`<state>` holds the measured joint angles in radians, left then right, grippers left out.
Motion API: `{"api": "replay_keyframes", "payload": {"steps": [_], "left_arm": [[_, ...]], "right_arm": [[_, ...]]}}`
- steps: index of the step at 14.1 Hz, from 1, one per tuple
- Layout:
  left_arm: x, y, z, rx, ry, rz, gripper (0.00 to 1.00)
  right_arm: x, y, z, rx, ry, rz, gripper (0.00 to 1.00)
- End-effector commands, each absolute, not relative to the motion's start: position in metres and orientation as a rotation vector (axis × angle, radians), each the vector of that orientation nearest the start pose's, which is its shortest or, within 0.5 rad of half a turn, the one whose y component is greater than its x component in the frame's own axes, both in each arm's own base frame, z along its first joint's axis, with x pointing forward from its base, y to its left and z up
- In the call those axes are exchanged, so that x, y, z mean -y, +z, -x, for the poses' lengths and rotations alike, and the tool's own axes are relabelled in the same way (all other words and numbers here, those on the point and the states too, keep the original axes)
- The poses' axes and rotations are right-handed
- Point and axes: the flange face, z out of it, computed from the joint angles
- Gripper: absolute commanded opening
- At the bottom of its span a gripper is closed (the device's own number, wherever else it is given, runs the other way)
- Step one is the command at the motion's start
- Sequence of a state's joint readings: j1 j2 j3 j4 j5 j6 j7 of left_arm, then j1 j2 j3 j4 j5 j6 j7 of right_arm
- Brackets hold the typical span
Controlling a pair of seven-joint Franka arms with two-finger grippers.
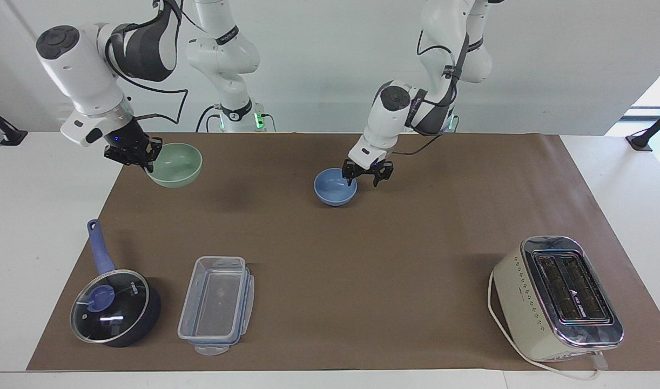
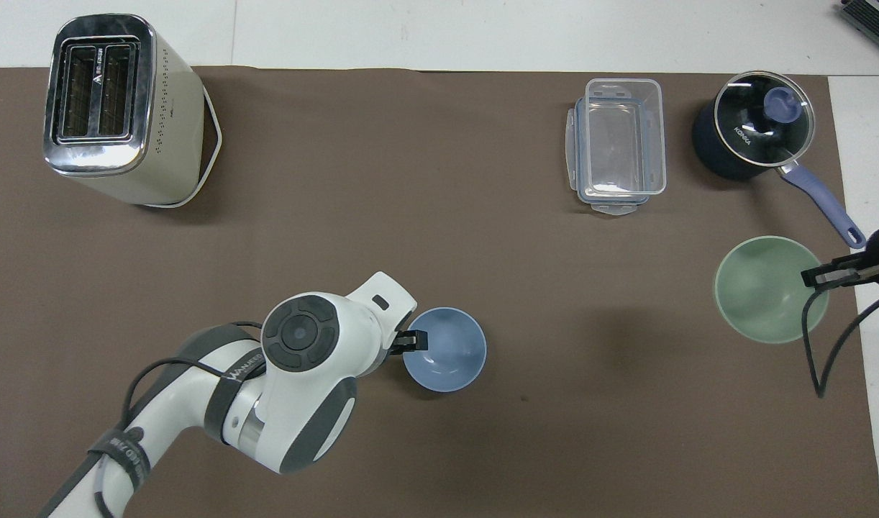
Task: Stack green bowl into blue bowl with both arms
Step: 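Carry the blue bowl toward the table center while the right gripper lifts, then release the blue bowl with the left gripper while the right gripper carries over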
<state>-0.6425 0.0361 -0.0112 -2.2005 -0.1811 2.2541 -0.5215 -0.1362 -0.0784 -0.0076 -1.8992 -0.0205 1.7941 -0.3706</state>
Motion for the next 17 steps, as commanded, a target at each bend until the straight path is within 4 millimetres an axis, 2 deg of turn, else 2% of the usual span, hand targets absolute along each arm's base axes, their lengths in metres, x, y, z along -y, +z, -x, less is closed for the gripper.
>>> {"api": "replay_keyframes", "payload": {"steps": [1, 3, 5, 7, 8, 9, 10, 11, 12, 14, 16, 17], "left_arm": [[0.277, 0.415, -0.427, -0.163, 0.148, 3.247, 1.0], [0.242, 0.444, -0.438, -0.225, 0.067, 3.241, 1.0], [0.216, 0.476, -0.452, -0.282, -0.011, 3.178, 1.0], [0.188, 0.526, -0.482, -0.386, -0.061, 3.167, 1.0], [0.168, 0.546, -0.503, -0.381, -0.082, 3.167, 1.0], [0.157, 0.56, -0.514, -0.366, -0.081, 3.166, 1.0], [0.151, 0.572, -0.518, -0.41, -0.084, 3.157, 1.0], [0.136, 0.582, -0.525, -0.435, -0.108, 3.151, 1.0], [0.123, 0.594, -0.529, -0.443, -0.137, 3.148, 1.0], [0.106, 0.612, -0.536, -0.418, -0.088, 3.149, 1.0], [0.091, 0.628, -0.545, -0.372, -0.022, 3.154, 1.0], [0.09, 0.631, -0.546, -0.37, -0.015, 3.154, 1.0]], "right_arm": [[0.049, 0.54, -0.535, 0.344, 0.052, 3.132, 0.0], [0.02, 0.542, -0.537, 0.297, 0.035, 3.106, 0.0], [-0.026, 0.541, -0.536, 0.262, 0.039, 3.113, 0.0], [-0.076, 0.545, -0.529, 0.214, 0.027, 3.128, 0.0], [-0.103, 0.547, -0.524, 0.202, 0.016, 3.132, 0.0], [-0.134, 0.545, -0.518, 0.207, 0.014, 3.132, 0.0], [-0.165, 0.54, -0.51, 0.204, 0.024, 3.132, 0.0], [-0.193, 0.534, -0.503, 0.165, 0.028, 3.131, 0.0], [-0.221, 0.525, -0.495, 0.14, 0.03, 3.129, 0.0], [-0.275, 0.503, -0.481, 0.051, 0.043, 3.124, 0.0], [-0.308, 0.475, -0.467, -0.006, 0.004, 3.101, 0.0], [-0.31, 0.467, -0.465, -0.028, 0.01, 3.081, 0.0]]}}
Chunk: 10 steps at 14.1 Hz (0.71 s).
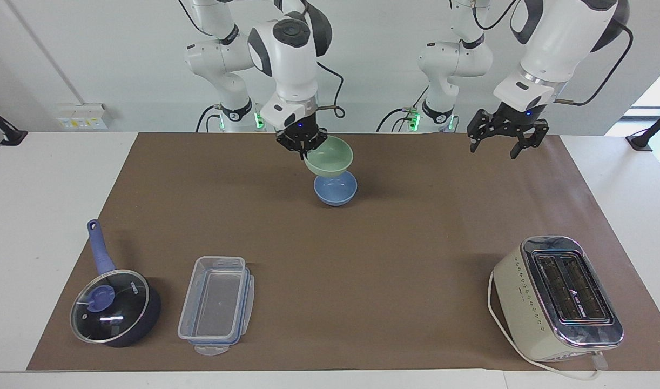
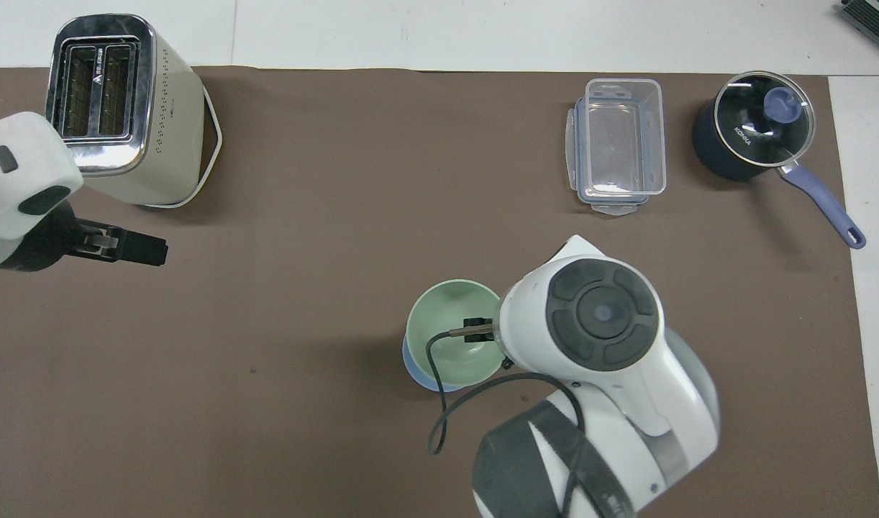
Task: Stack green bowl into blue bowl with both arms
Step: 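Release the blue bowl with the left gripper while the right gripper carries over, then lower the green bowl into the blue bowl and open the right gripper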
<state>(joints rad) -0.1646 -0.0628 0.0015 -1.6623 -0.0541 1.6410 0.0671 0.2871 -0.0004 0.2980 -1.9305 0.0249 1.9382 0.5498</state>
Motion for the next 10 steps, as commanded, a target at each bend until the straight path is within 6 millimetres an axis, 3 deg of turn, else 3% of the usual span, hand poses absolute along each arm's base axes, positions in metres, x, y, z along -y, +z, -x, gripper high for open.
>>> {"api": "replay_keyframes", "payload": {"steps": [1, 3, 5, 10], "left_arm": [[0.088, 0.632, -0.546, -0.365, -0.005, 3.154, 1.0], [0.082, 0.635, -0.542, -0.351, 0.023, 3.149, 1.0], [0.079, 0.633, -0.541, -0.346, 0.045, 3.107, 1.0], [0.077, 0.636, -0.545, -0.343, 0.012, 3.118, 1.0]], "right_arm": [[-0.315, 0.456, -0.458, -0.031, 0.05, 3.061, 0.0], [-0.321, 0.429, -0.45, -0.026, 0.033, 3.043, 0.0], [-0.318, 0.415, -0.446, -0.013, 0.04, 3.046, 0.0], [-0.312, 0.396, -0.44, 0.067, 0.041, 3.051, 0.0]]}}
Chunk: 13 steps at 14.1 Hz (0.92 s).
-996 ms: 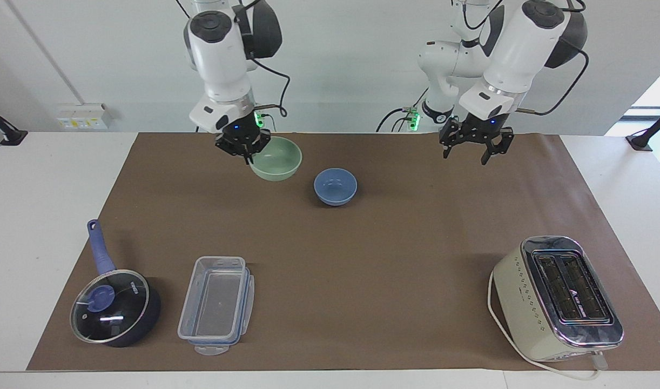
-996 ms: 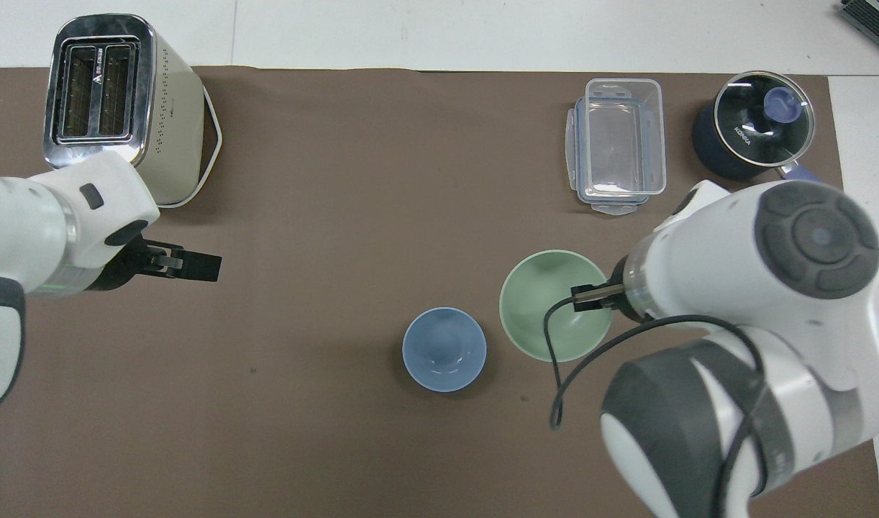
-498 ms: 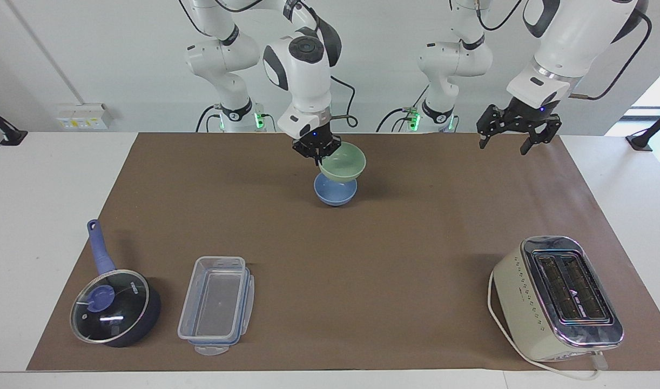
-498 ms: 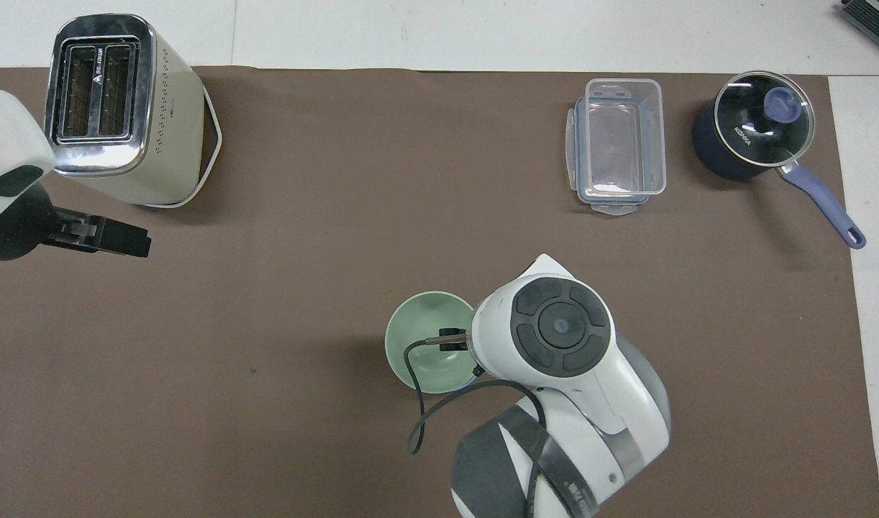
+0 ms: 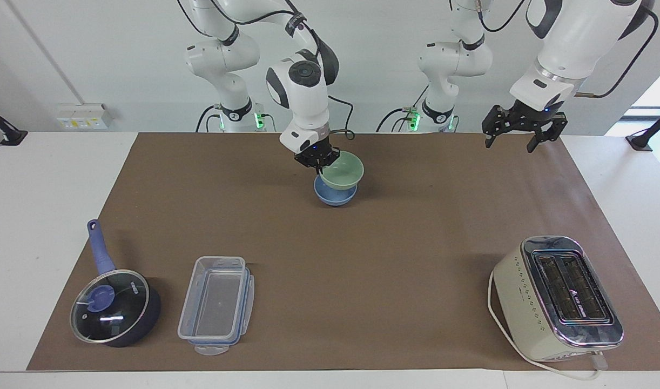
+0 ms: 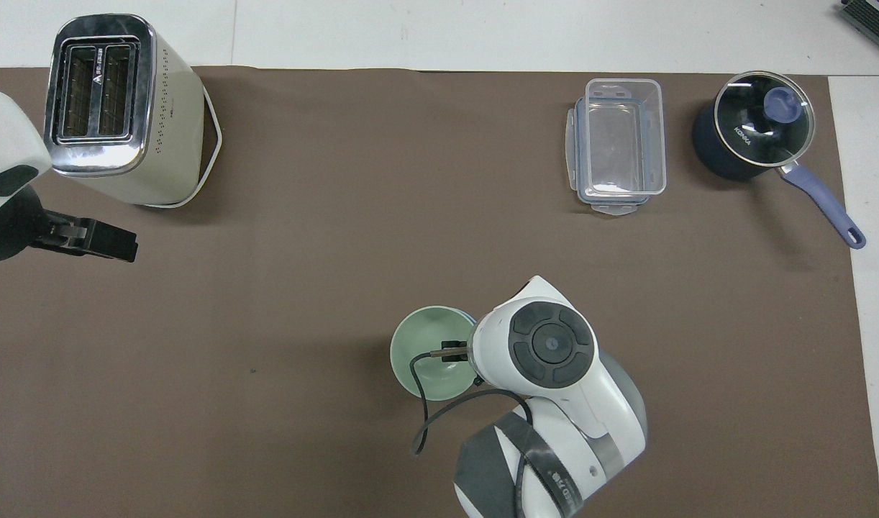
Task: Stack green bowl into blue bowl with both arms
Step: 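Lower the green bowl into the blue bowl and open the right gripper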
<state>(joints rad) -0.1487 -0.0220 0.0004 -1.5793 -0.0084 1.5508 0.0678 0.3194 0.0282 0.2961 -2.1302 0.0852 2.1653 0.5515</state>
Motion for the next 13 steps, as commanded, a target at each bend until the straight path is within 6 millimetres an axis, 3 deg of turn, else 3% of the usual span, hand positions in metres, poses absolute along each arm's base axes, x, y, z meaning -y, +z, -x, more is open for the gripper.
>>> {"api": "replay_keyframes", "payload": {"steps": [1, 5, 11, 13], "left_arm": [[0.069, 0.638, -0.546, -0.334, 0.002, 3.121, 1.0], [0.063, 0.638, -0.545, -0.303, -0.005, 3.127, 1.0], [0.062, 0.636, -0.543, -0.296, 0.0, 3.129, 1.0], [0.063, 0.639, -0.546, -0.301, -0.01, 3.129, 1.0]], "right_arm": [[-0.31, 0.396, -0.442, 0.065, 0.036, 3.049, 0.0], [-0.308, 0.376, -0.44, 0.088, 0.006, 3.037, 0.0], [-0.308, 0.362, -0.44, 0.112, 0.017, 3.037, 0.01], [-0.308, 0.362, -0.439, 0.112, 0.021, 3.039, 0.19]]}}
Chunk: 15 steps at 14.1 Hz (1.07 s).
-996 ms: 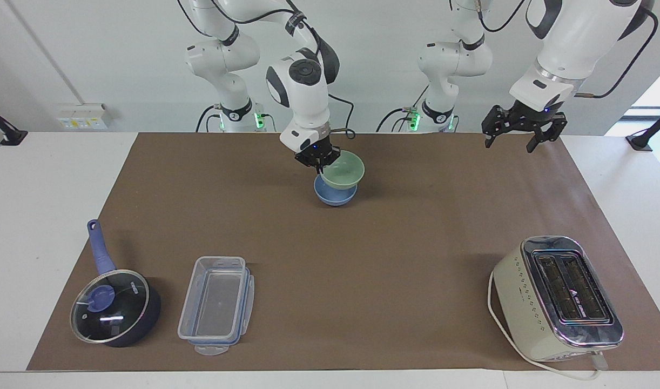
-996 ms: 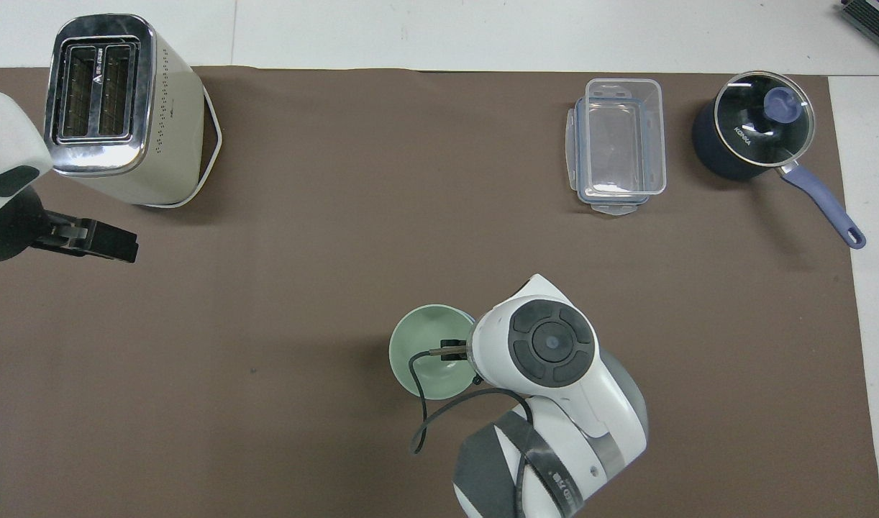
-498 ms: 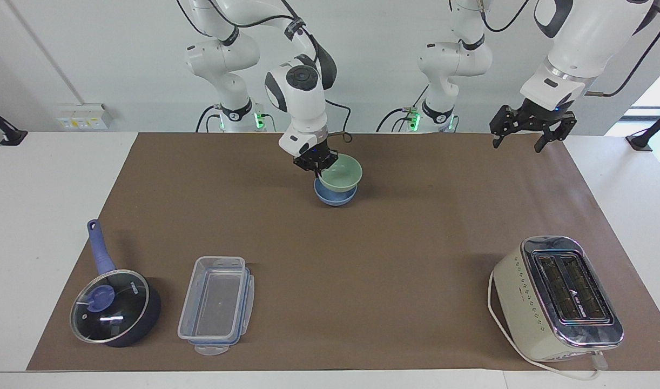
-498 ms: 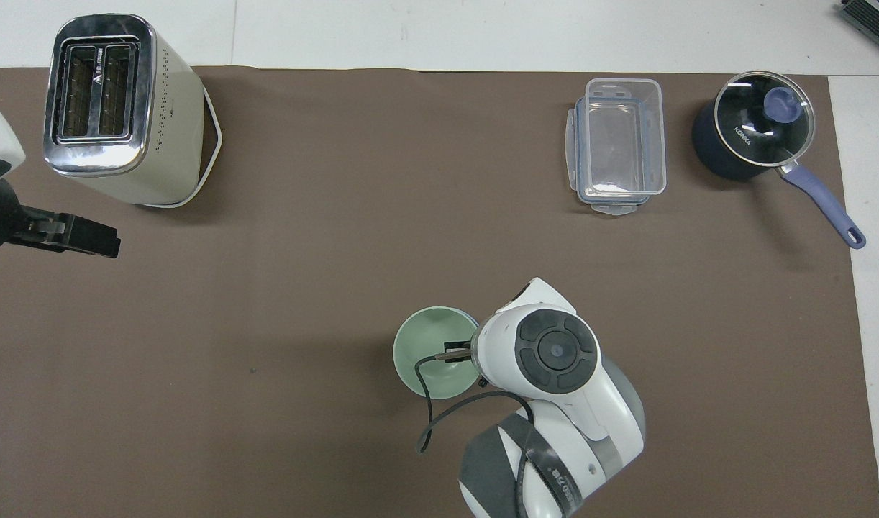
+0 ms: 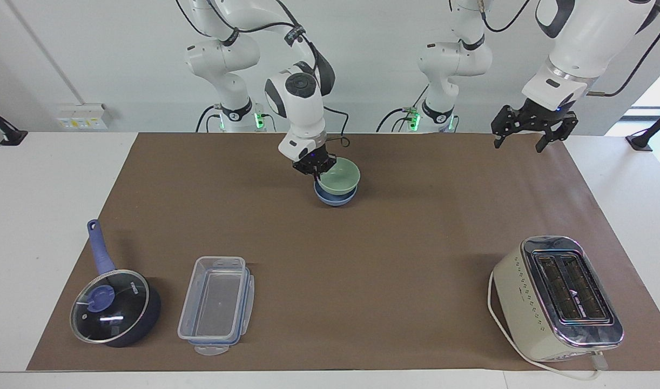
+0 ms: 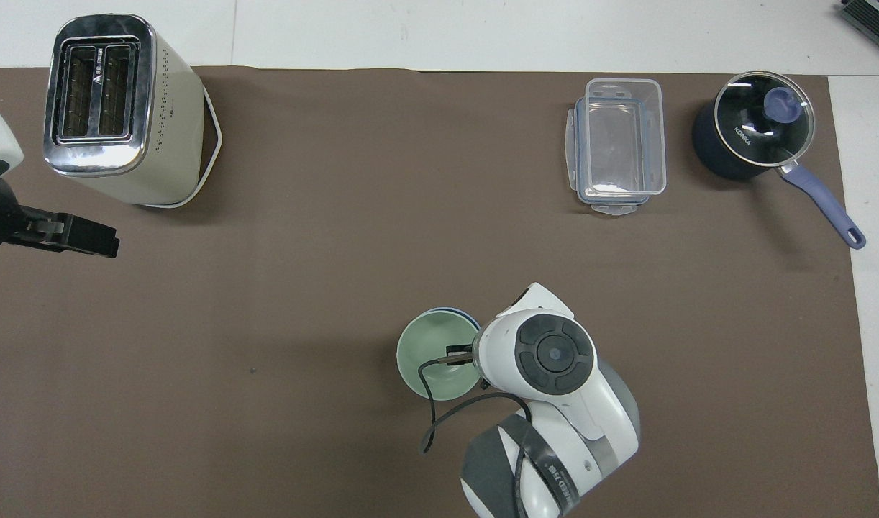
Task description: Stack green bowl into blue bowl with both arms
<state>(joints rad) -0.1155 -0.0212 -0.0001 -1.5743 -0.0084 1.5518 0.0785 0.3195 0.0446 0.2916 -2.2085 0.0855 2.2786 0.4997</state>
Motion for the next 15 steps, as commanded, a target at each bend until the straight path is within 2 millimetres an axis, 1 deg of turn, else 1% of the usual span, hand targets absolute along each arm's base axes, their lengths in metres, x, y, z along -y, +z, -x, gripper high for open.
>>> {"api": "replay_keyframes", "payload": {"steps": [1, 3, 4, 5, 6, 7, 9, 10, 12, 13, 15], "left_arm": [[0.065, 0.636, -0.545, -0.306, 0.01, 3.131, 1.0], [0.063, 0.637, -0.546, -0.293, 0.015, 3.157, 1.0], [0.063, 0.641, -0.547, -0.296, 0.003, 3.157, 1.0], [0.063, 0.639, -0.55, -0.296, 0.008, 3.155, 1.0], [0.063, 0.64, -0.553, -0.293, 0.001, 3.156, 1.0], [0.061, 0.64, -0.557, -0.288, -0.002, 3.155, 1.0], [0.061, 0.641, -0.561, -0.288, -0.007, 3.152, 1.0], [0.061, 0.642, -0.56, -0.294, -0.007, 3.147, 1.0], [0.063, 0.644, -0.557, -0.321, -0.024, 3.145, 1.0], [0.062, 0.642, -0.556, -0.319, -0.019, 3.146, 1.0], [0.062, 0.639, -0.554, -0.323, -0.007, 3.147, 1.0]], "right_arm": [[-0.305, 0.362, -0.44, 0.108, 0.026, 3.041, 0.3], [-0.305, 0.361, -0.44, 0.106, 0.028, 3.042, 0.45], [-0.307, 0.364, -0.441, 0.108, 0.021, 3.038, 0.56], [-0.308, 0.366, -0.444, 0.105, 0.008, 3.034, 0.85], [-0.306, 0.373, -0.449, 0.091, -0.014, 3.026, 1.0], [-0.303, 0.384, -0.457, 0.076, -0.041, 3.023, 1.0], [-0.281, 0.41, -0.479, 0.018, -0.119, 3.017, 1.0], [-0.268, 0.422, -0.49, -0.01, -0.143, 3.024, 1.0], [-0.245, 0.451, -0.511, 0.023, -0.199, 3.125, 1.0], [-0.236, 0.466, -0.518, 0.005, -0.213, 3.154, 1.0], [-0.217, 0.498, -0.53, -0.061, -0.235, 3.157, 1.0]]}}
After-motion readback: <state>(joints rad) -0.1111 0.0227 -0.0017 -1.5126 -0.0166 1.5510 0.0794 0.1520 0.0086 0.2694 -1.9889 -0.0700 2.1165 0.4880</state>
